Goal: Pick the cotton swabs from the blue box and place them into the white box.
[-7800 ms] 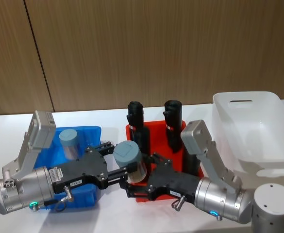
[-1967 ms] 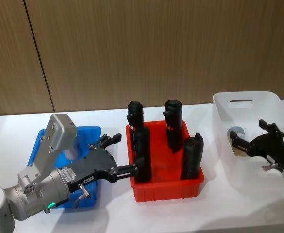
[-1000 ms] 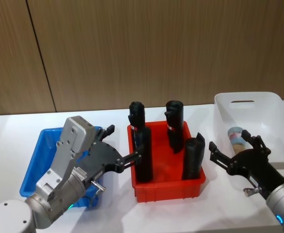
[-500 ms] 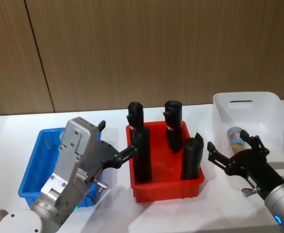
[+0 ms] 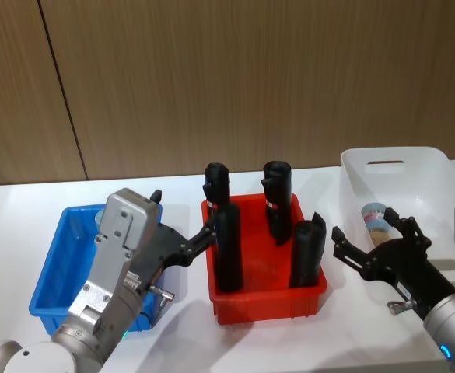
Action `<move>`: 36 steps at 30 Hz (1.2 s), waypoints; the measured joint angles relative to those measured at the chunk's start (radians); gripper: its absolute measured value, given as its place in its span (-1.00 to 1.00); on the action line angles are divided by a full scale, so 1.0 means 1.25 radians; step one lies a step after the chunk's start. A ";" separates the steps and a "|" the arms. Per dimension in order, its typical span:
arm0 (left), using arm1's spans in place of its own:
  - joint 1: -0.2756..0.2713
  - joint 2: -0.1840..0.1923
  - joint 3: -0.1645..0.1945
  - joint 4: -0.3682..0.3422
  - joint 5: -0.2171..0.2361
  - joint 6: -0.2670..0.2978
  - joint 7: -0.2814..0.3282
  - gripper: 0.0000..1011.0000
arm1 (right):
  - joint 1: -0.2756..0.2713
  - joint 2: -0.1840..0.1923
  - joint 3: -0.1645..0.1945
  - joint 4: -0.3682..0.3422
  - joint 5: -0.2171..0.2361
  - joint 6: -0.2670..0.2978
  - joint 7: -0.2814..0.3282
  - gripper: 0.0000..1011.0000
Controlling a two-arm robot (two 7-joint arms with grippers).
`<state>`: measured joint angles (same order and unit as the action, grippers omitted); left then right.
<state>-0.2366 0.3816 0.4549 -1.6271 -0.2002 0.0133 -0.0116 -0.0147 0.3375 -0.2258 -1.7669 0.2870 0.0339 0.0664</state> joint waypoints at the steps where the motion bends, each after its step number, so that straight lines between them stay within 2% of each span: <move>1: 0.000 0.000 0.000 0.000 0.000 0.000 0.000 0.99 | 0.000 0.000 0.000 0.000 0.000 0.000 0.000 0.98; 18: 0.000 0.000 -0.001 0.000 0.000 0.000 0.001 0.99 | 0.004 -0.001 0.000 0.006 -0.001 0.008 0.012 0.98; 29: 0.000 0.000 -0.001 0.001 0.000 0.001 0.001 0.99 | 0.028 -0.009 -0.005 0.038 -0.014 0.041 0.061 0.98; 36: 0.000 0.000 -0.001 0.001 0.000 0.001 0.001 0.99 | 0.058 -0.023 -0.012 0.075 -0.029 0.061 0.103 0.98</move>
<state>-0.2372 0.3821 0.4542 -1.6262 -0.2004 0.0140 -0.0109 0.0575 0.3087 -0.2412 -1.6731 0.2508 0.1104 0.1950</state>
